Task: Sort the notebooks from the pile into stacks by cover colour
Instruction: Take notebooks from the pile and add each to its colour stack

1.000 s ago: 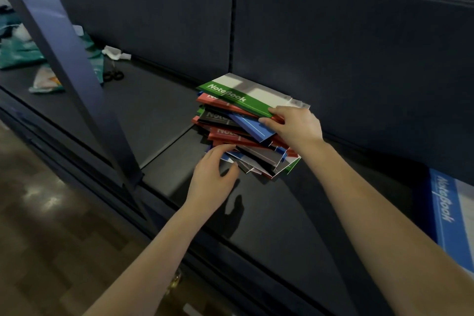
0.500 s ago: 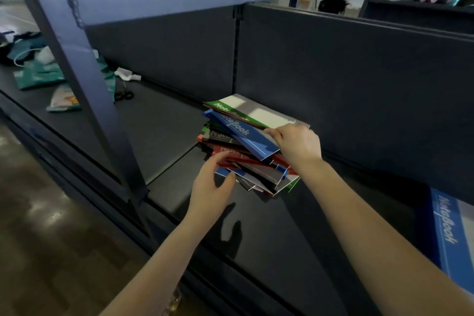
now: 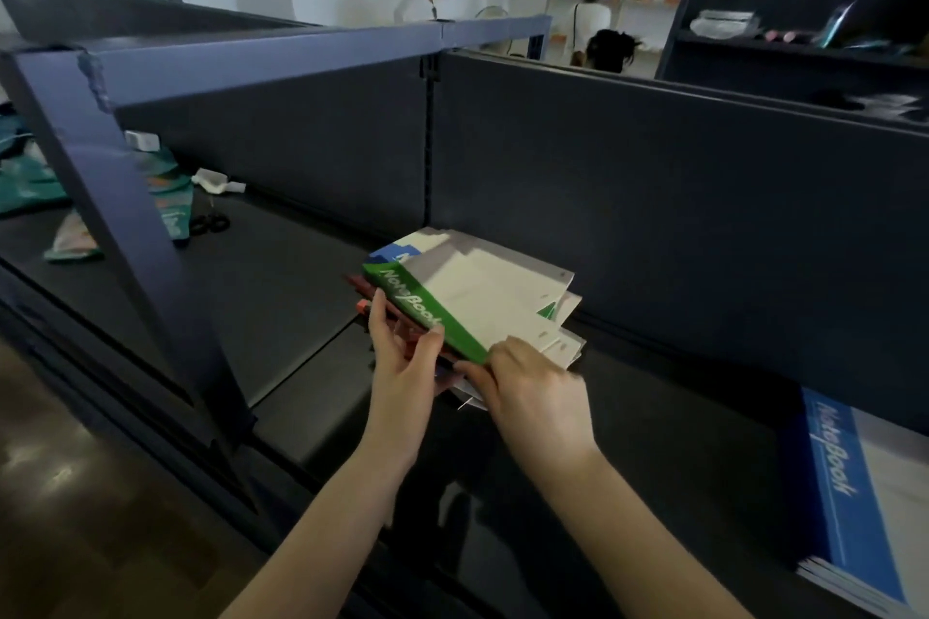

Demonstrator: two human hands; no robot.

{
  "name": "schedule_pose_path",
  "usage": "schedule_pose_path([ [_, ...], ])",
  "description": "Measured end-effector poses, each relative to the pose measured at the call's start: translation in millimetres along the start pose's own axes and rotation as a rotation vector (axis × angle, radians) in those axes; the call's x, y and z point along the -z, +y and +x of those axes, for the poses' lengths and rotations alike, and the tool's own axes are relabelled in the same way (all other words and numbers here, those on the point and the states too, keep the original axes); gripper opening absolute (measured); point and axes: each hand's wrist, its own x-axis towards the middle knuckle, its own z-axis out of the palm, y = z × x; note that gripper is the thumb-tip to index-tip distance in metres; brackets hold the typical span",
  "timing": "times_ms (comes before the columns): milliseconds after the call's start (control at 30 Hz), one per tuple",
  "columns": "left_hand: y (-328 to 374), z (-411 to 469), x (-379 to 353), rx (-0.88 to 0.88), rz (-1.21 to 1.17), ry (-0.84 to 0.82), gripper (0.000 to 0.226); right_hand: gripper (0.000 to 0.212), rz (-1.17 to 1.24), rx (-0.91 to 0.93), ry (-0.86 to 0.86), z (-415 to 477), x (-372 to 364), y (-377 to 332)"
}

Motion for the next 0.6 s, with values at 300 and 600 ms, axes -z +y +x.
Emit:
schedule_pose_path([
  [300, -14.4, -8.5, -0.1, -0.046, 0.075, 0.069, 0.086, 0.045, 0.147, -0.099, -0.110, -35.3, 10.9, -12.8],
  [600, -14.0, -17.0, 15.2, 0.025, 0.126, 0.028, 0.086, 0.047, 0.433, -0.345, -0.306, -37.8, 15.1, 14.3],
])
